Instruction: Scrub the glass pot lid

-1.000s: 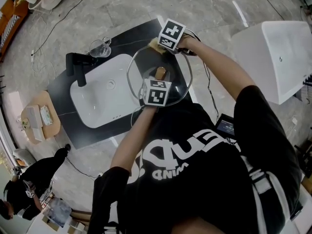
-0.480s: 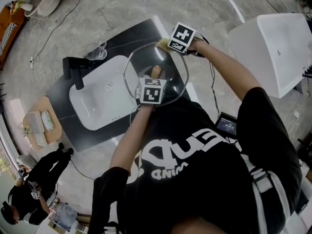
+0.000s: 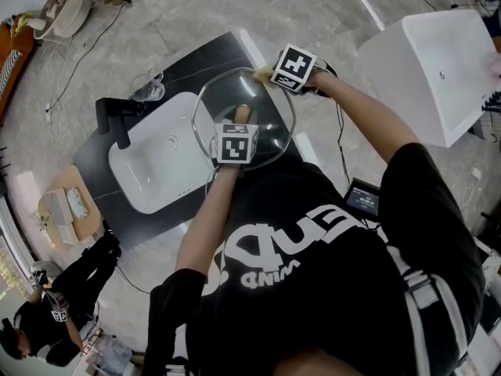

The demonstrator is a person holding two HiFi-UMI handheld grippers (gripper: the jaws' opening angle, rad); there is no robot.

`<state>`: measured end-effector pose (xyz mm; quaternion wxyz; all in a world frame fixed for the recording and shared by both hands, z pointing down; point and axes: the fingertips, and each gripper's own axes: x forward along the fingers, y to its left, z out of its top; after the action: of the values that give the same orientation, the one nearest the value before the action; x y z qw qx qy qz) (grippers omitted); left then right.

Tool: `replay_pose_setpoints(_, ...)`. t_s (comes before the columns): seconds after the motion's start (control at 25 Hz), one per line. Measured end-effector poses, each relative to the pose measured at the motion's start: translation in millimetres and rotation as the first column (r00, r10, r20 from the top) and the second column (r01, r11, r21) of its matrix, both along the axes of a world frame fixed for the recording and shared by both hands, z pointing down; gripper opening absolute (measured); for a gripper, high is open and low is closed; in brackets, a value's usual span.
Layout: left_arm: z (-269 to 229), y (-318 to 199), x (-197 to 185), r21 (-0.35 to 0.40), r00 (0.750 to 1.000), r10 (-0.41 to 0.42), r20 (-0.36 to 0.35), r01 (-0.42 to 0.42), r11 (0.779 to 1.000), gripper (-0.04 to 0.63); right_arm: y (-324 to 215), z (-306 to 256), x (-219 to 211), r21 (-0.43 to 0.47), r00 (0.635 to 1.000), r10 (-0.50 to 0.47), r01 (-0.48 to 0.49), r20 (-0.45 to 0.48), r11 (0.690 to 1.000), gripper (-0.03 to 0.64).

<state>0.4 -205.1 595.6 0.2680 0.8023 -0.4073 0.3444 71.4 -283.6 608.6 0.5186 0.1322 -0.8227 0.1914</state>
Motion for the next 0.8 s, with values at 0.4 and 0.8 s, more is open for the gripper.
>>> replay_pose_setpoints(0.4,-3,0,2,0.010,1.000,0.006,0.002,-0.006,1.000,0.180,36,-5,18,0.018,1.000,-0.001,0.001,-0.019,1.000,0.046)
replay_pose_setpoints(0.8,-3,1,-1,0.016,1.000,0.006,0.002,-0.006,1.000,0.179,79,-6,17,0.018,1.000,-0.002,0.002,-0.014,1.000,0.048)
